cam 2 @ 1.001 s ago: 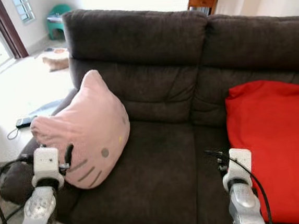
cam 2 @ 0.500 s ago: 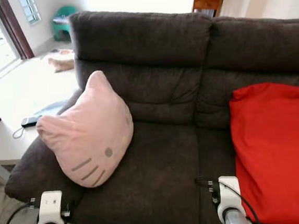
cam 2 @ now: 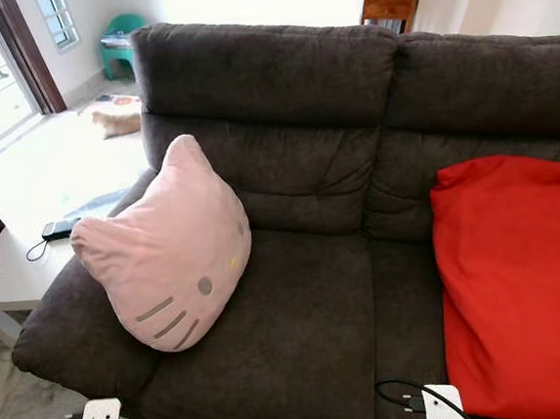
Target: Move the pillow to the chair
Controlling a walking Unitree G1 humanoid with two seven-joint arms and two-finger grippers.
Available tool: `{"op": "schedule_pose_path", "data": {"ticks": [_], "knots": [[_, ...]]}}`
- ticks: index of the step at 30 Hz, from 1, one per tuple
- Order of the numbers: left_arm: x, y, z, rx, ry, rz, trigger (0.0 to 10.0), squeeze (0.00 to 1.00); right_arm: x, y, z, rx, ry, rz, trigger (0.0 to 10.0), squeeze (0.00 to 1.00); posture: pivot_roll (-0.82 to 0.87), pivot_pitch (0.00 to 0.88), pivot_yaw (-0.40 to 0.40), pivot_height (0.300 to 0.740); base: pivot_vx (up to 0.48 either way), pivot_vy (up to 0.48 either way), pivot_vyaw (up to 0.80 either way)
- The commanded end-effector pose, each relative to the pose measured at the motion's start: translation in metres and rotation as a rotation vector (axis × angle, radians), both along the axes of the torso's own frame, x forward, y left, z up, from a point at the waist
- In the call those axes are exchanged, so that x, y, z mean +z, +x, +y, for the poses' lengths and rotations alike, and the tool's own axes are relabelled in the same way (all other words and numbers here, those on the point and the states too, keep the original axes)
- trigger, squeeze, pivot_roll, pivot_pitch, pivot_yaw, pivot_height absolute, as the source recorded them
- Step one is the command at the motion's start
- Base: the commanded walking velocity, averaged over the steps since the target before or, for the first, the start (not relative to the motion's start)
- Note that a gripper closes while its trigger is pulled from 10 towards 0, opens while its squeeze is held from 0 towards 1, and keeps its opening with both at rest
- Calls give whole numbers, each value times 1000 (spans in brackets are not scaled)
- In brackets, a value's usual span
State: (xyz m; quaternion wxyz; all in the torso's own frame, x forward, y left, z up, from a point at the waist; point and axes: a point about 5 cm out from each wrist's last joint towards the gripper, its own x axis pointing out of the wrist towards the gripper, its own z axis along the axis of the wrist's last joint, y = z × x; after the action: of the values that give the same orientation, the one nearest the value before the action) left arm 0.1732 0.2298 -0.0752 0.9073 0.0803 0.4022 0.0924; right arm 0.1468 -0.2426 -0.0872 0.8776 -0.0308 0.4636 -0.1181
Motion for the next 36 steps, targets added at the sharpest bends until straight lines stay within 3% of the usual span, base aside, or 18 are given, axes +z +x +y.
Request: {"op": "schedule_pose_path", "data": {"ticks": [1,6,36], "knots": [[-4,-7,0,3,-9,30,10000,0,-1,-4,-2,-22,4,13,10000,0,-1,0,-28,740,0,0,0],[-8,-12,-1,25,-32,58,10000,0,-3,-5,2,-39,35,5,10000,0,-5,0,-26,740,0,0,0],[-1,5,1,-25,-15,61,10000,0,-6,-3,18,-19,85,14,10000,0,-37,0,20,740,0,0,0]]}}
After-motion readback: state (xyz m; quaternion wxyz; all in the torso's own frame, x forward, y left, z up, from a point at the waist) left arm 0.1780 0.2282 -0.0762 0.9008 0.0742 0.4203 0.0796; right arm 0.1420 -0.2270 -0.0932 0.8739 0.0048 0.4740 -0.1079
